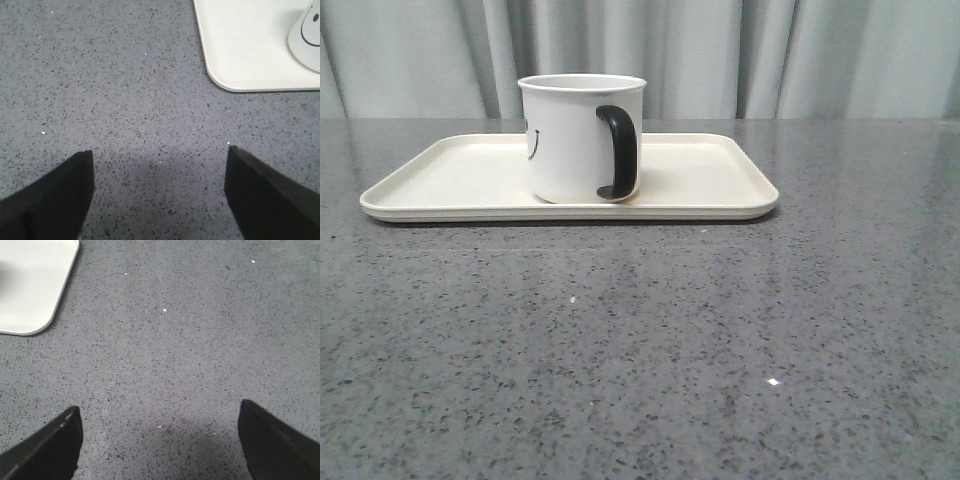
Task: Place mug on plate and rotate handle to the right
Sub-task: 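Withdraw the left gripper upward away from the mug, then lower the right gripper into the mug's opening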
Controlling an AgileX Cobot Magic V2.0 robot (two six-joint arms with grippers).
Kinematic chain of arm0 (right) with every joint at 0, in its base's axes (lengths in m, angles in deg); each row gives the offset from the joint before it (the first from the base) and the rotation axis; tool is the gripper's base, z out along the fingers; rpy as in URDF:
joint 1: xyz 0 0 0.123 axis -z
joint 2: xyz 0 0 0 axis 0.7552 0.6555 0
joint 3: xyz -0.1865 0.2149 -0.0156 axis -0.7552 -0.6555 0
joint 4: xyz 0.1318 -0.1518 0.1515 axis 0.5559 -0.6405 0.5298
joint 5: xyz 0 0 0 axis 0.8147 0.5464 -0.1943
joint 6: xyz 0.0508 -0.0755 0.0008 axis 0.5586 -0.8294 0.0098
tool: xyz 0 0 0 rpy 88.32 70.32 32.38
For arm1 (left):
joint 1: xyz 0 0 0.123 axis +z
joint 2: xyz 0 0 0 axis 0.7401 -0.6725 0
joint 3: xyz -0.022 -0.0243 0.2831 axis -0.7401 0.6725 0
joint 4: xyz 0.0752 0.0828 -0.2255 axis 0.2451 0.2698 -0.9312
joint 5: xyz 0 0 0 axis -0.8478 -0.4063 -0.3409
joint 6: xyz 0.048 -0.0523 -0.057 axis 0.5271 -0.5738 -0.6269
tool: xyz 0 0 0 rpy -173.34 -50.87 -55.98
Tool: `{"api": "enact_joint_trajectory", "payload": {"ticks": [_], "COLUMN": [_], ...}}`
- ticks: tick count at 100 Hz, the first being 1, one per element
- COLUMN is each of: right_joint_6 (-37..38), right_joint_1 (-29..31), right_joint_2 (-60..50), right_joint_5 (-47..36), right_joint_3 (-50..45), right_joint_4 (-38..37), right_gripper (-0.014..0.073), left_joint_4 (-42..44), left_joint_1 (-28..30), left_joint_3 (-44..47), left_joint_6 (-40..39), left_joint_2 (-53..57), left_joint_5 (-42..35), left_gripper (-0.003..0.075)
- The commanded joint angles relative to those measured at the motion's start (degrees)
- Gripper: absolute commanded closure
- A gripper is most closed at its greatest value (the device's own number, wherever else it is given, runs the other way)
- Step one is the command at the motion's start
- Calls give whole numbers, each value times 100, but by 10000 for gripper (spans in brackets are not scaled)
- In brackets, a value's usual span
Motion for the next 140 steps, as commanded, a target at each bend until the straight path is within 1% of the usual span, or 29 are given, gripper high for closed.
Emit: {"api": "enact_joint_trajectory", "payload": {"ticks": [1,21,30,41,56,63,68,106,120,140], "right_joint_6": [0,0,0,-246,-1069,-1398,-1525,-1567,-1562,-1549], "right_joint_1": [27,27,27,-21,-249,-416,-558,-1803,-2035,-2086], "right_joint_2": [66,66,68,202,698,1032,1274,3709,4597,5615], "right_joint_5": [-427,-710,-910,-1197,-1332,-1326,-1326,-1680,-1709,-1691], "right_joint_3": [184,184,184,184,243,353,486,2146,2862,3807], "right_joint_4": [-37,0,293,968,2297,2772,2954,2879,2798,2786], "right_gripper": [-31,-31,-31,-31,-31,-31,-31,-30,-30,-30], "left_joint_4": [-21,146,158,158,158,158,158,158,158,158], "left_joint_1": [18,18,18,18,18,18,18,18,18,18], "left_joint_3": [-99,-99,-99,-99,-99,-99,-99,-99,-99,-99], "left_joint_6": [7,7,7,7,7,7,7,7,7,7], "left_joint_2": [83,98,98,98,98,98,98,98,98,98], "left_joint_5": [-410,-410,-410,-410,-432,-432,-432,-432,-432,-432], "left_gripper": [195,195,195,195,195,195,195,195,195,195]}}
